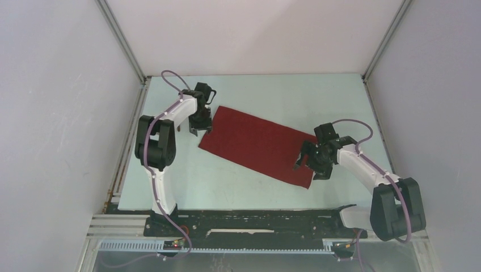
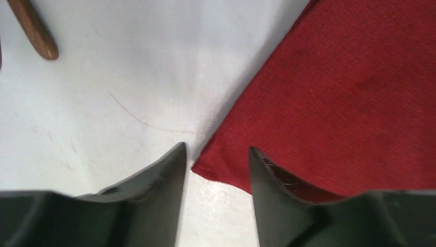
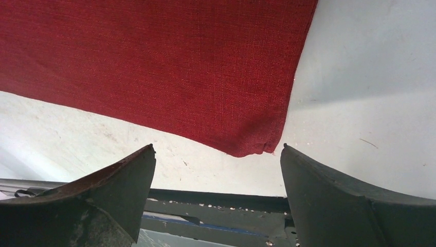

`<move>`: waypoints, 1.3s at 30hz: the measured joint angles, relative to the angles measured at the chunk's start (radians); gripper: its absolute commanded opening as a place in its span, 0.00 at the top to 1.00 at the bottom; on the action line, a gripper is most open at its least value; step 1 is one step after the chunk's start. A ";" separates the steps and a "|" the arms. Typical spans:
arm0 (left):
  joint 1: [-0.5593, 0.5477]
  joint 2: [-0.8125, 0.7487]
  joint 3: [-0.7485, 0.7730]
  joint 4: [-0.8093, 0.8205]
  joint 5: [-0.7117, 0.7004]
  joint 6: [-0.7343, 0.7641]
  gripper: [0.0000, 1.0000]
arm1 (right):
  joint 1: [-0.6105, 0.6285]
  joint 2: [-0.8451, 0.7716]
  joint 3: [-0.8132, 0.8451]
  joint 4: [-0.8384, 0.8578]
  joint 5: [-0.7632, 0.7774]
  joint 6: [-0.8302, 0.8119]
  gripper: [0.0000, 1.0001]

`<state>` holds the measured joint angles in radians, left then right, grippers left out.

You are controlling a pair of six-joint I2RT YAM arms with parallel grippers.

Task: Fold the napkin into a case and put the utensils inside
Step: Smooth out the rectangle-folded napkin at the center of the board.

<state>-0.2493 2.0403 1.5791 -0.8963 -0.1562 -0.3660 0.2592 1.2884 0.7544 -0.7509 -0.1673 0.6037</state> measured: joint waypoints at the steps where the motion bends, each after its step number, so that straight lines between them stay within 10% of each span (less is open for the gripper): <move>1: -0.003 -0.010 -0.002 -0.004 -0.002 0.003 0.36 | 0.001 -0.006 0.000 0.000 -0.001 0.000 0.01; 9: -0.017 -0.188 -0.134 0.029 0.130 -0.033 0.32 | 0.059 0.013 0.002 0.012 -0.065 0.011 0.00; 25: 0.043 -0.069 -0.190 0.129 0.230 -0.112 0.29 | 0.061 0.062 -0.034 0.045 -0.017 0.040 0.00; 39: 0.043 -0.178 -0.184 0.077 0.190 -0.069 0.25 | -0.227 0.058 0.048 -0.069 -0.036 -0.016 0.18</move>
<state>-0.2066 1.8622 1.3952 -0.8188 0.0341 -0.4355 0.0326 1.3460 0.8024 -0.8200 -0.2035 0.5877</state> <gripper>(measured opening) 0.745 0.891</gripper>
